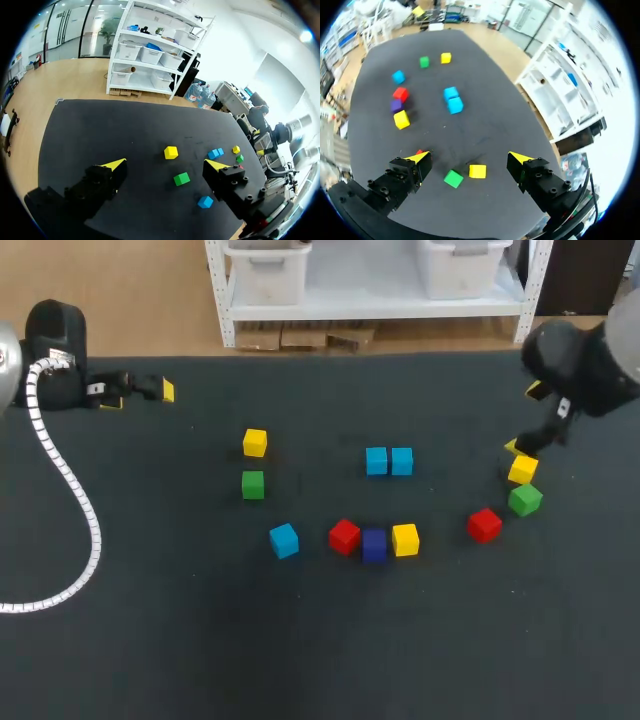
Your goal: Place the blue cubes, place green cubes on the blue cubes, place the yellow cubes on the green cubes, then place the red cubes on the yellow cubes, and place purple cube on the red cubes.
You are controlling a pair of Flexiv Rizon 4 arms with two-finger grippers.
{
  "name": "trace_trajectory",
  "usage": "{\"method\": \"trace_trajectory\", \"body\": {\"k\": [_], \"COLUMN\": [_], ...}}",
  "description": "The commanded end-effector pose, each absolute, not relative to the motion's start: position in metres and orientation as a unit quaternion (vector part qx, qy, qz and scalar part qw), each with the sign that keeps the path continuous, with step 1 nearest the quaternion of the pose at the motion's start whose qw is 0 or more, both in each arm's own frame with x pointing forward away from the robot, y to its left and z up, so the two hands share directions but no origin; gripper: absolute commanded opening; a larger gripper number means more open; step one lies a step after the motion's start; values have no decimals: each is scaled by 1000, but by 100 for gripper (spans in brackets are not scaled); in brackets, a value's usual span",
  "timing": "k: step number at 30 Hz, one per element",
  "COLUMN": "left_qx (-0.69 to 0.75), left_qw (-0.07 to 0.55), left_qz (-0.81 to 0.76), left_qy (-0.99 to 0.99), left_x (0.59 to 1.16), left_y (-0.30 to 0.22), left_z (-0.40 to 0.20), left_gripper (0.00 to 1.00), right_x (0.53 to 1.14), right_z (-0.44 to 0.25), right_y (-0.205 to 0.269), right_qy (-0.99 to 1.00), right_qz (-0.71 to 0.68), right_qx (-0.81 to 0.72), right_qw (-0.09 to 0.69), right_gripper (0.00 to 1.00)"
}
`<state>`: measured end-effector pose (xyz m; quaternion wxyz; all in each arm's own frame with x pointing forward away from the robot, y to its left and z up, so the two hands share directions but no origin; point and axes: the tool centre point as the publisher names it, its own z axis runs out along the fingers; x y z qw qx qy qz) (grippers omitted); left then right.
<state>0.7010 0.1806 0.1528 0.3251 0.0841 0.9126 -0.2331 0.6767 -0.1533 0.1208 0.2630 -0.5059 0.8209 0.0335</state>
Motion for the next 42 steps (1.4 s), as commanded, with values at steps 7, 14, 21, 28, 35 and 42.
{"method": "trace_trajectory", "body": {"k": [7,14,21,28,35,42], "left_qx": [87,87,87,87,87,87], "left_qw": [328,328,328,328,328,328], "left_qz": [-240,-240,-240,-240,-240,-240], "left_qy": [909,909,909,909,909,909], "left_x": [700,700,700,700,700,700], "left_y": [184,184,184,184,184,184], "left_z": [151,151,151,151,151,151], "left_gripper": [100,100,100,100,100,100], "right_x": [656,674,683,683,683,683], "right_z": [116,126,138,138,138,138], "right_y": [-175,-175,-171,-171,-171,-171], "right_qy": [796,780,767,767,767,767], "right_qz": [83,85,78,78,78,78], "right_qx": [-420,-373,-362,-362,-362,-362], "right_qw": [429,495,524,524,524,524], "right_gripper": [100,100,100,100,100,100]}}
